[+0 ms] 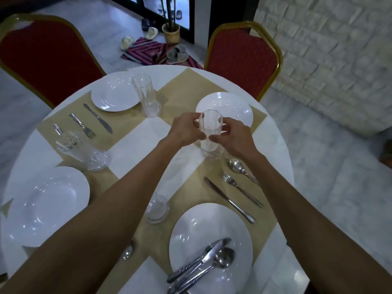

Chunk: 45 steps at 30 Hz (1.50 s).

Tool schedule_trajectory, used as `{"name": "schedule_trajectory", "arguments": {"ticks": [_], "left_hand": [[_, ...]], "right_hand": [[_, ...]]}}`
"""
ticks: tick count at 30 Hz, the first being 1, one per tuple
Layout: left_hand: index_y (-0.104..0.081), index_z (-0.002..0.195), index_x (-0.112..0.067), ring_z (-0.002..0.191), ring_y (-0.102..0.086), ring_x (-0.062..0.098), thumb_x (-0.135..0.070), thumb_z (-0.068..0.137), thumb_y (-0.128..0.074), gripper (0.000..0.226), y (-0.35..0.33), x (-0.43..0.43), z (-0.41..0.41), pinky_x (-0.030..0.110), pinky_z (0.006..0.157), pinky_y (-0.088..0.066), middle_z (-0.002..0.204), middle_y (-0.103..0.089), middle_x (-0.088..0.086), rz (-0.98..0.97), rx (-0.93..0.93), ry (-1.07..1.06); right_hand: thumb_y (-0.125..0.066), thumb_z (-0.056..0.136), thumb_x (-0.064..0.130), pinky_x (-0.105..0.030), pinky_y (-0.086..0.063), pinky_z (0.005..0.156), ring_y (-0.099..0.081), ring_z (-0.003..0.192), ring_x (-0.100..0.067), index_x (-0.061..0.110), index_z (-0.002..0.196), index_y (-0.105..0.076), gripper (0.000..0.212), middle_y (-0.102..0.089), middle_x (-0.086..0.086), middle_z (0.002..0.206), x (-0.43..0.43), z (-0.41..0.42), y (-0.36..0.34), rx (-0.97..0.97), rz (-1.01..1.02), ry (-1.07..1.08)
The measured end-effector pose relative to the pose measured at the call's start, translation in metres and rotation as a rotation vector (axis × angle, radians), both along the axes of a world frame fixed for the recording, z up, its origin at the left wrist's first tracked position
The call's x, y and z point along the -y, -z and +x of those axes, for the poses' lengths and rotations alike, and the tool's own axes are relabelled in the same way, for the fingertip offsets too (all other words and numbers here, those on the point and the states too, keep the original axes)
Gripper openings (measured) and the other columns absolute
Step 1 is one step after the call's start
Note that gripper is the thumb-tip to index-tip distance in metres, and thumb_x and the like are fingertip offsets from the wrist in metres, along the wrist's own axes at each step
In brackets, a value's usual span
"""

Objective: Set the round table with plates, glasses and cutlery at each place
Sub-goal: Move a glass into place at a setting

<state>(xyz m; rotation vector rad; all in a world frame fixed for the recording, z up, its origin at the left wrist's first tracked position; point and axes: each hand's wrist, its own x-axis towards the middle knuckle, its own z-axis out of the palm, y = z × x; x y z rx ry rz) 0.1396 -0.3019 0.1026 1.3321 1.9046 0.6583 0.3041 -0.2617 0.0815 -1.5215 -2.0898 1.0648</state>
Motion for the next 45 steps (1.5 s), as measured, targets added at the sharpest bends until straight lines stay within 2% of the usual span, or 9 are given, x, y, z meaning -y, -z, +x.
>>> {"name": "schedule_trajectory", "arguments": {"ticks": [13, 18, 23, 26, 33, 36, 38, 42, 45], "left_hand": [[-0.064, 0.127, -0.016, 0.098, -0.061, 0.021, -0.002, 0.074, -0.075, 0.056, 0.022, 0.003, 0.028, 0.023, 0.070, -0.044, 0.114, -0.069, 0.006, -0.047, 0.018, -0.014], [-0.055, 0.139, -0.017, 0.116, -0.061, 0.025, 0.000, 0.075, -0.074, 0.068, 0.026, 0.004, 0.034, 0.037, 0.092, -0.054, 0.128, -0.065, 0.007, -0.036, 0.075, -0.077], [-0.048, 0.141, -0.011, 0.123, -0.056, 0.028, -0.006, 0.077, -0.077, 0.070, 0.034, 0.014, 0.043, 0.035, 0.092, -0.050, 0.136, -0.059, 0.008, -0.083, 0.092, -0.179], [-0.045, 0.144, -0.011, 0.122, -0.056, 0.020, -0.016, 0.077, -0.077, 0.074, 0.033, 0.037, 0.048, 0.029, 0.092, -0.048, 0.137, -0.058, 0.007, -0.089, 0.116, -0.225], [-0.072, 0.112, -0.025, 0.093, -0.065, 0.003, -0.023, 0.076, -0.077, 0.036, 0.055, 0.147, 0.082, -0.002, 0.075, -0.037, 0.103, -0.073, -0.011, -0.197, 0.094, -0.102], [-0.071, 0.111, -0.021, 0.094, -0.067, 0.007, -0.025, 0.076, -0.080, 0.037, 0.078, 0.199, 0.094, 0.012, 0.086, -0.046, 0.102, -0.074, -0.006, -0.332, 0.091, -0.016], [-0.072, 0.111, -0.022, 0.090, -0.065, 0.006, -0.032, 0.078, -0.076, 0.035, 0.088, 0.228, 0.099, 0.020, 0.089, -0.048, 0.103, -0.073, -0.006, -0.386, 0.002, 0.037], [-0.069, 0.074, -0.018, 0.073, -0.064, 0.013, -0.041, 0.085, -0.062, 0.026, 0.097, 0.265, 0.107, 0.034, 0.071, -0.052, 0.075, -0.069, 0.001, -0.439, -0.140, 0.098], [-0.070, 0.074, -0.009, 0.074, -0.067, 0.020, -0.034, 0.086, -0.061, 0.029, 0.096, 0.277, 0.111, 0.032, 0.060, -0.050, 0.071, -0.068, 0.007, -0.438, -0.221, 0.077]], "right_hand": [[-0.078, 0.084, 0.027, -0.034, -0.052, 0.095, -0.067, 0.110, -0.022, 0.012, 0.132, -0.058, 0.054, -0.068, -0.003, 0.125, 0.010, 0.011, 0.029, -0.048, -0.046, 0.049], [-0.077, 0.085, 0.029, -0.036, -0.054, 0.096, -0.066, 0.110, -0.023, 0.012, 0.131, -0.056, 0.054, -0.067, -0.004, 0.126, 0.005, 0.010, 0.037, -0.023, -0.019, 0.063], [-0.079, 0.083, 0.023, -0.017, -0.046, 0.067, -0.062, 0.091, -0.020, 0.006, 0.125, -0.054, 0.052, -0.066, -0.009, 0.116, 0.007, 0.015, 0.043, 0.069, -0.042, 0.079], [-0.079, 0.080, 0.022, -0.028, -0.049, 0.071, -0.060, 0.087, -0.022, 0.003, 0.118, -0.057, 0.048, -0.065, -0.011, 0.108, 0.023, 0.027, 0.041, 0.105, -0.038, 0.083], [-0.067, 0.083, 0.015, -0.016, -0.041, 0.079, -0.065, 0.089, -0.013, 0.012, 0.109, -0.072, 0.027, -0.071, 0.001, 0.097, 0.121, 0.075, 0.053, 0.082, -0.176, 0.120], [-0.071, 0.083, 0.015, -0.023, -0.054, 0.083, -0.069, 0.085, -0.015, 0.011, 0.103, -0.075, 0.020, -0.074, -0.002, 0.095, 0.173, 0.101, 0.062, 0.046, -0.350, 0.074], [-0.071, 0.084, 0.017, -0.016, -0.051, 0.073, -0.068, 0.079, -0.011, 0.011, 0.093, -0.076, 0.012, -0.073, 0.001, 0.086, 0.205, 0.114, 0.070, 0.081, -0.402, 0.038], [-0.060, 0.089, 0.016, -0.026, -0.056, 0.058, -0.069, 0.056, -0.012, 0.000, 0.075, -0.070, 0.023, -0.070, -0.009, 0.065, 0.256, 0.125, 0.083, 0.125, -0.505, 0.001], [-0.056, 0.095, 0.020, -0.032, -0.061, 0.061, -0.072, 0.057, -0.016, 0.001, 0.080, -0.071, 0.028, -0.073, -0.009, 0.069, 0.277, 0.123, 0.090, 0.104, -0.618, 0.010]]}}
